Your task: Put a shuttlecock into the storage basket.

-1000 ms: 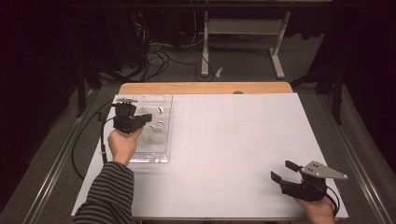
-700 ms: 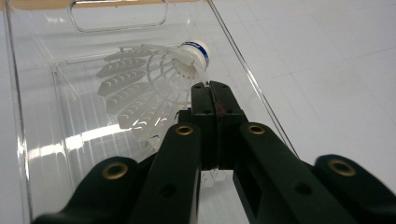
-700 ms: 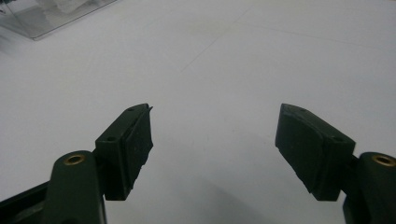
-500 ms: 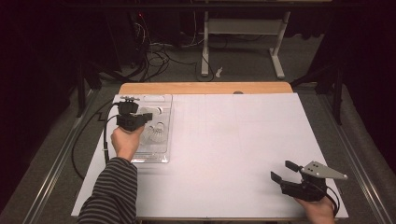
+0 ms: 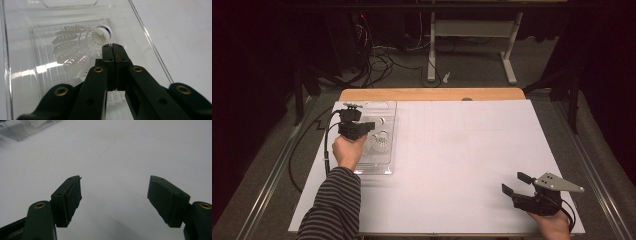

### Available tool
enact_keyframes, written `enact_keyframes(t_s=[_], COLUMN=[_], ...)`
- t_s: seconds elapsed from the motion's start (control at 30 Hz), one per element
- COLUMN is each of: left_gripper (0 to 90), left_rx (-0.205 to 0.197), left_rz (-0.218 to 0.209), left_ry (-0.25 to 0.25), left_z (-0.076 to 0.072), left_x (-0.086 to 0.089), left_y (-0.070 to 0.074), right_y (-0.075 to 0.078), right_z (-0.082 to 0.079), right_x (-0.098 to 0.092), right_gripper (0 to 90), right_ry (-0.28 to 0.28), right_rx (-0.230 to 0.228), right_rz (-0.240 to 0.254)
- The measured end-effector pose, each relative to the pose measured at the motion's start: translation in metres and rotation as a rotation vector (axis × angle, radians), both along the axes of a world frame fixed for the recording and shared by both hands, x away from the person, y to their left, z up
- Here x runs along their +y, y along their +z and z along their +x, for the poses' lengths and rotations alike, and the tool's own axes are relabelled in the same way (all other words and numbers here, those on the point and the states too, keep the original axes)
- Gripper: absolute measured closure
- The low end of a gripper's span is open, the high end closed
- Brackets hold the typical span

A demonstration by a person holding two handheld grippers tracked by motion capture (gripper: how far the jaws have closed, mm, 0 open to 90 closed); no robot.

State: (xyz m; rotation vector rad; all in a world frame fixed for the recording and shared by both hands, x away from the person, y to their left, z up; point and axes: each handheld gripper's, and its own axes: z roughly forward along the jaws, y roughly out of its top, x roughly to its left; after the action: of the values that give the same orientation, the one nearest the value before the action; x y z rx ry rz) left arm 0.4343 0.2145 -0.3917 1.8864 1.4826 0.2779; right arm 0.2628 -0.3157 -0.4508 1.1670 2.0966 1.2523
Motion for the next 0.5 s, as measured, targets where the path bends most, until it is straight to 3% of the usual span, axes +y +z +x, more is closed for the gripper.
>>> enact_keyframes(t_s=[0.33, 0.5], left_gripper=[88.7, 81.1], left_rx=[0.008, -0.006], left_rz=[0.021, 0.030], left_ry=[-0.006, -0.008], left_z=[0.0012, -0.0006], left_x=[-0.0011, -0.0025], left_y=[-0.0026, -0.0014], right_y=[-0.0001, 0.0000], right_z=[-0.0001, -0.0001], right_x=[0.0002, 0.0002], right_gripper=[27.9, 28.0], right_ry=[0.001, 0.000], right_rx=[0.001, 0.000], right_rz=[-0.001, -0.001])
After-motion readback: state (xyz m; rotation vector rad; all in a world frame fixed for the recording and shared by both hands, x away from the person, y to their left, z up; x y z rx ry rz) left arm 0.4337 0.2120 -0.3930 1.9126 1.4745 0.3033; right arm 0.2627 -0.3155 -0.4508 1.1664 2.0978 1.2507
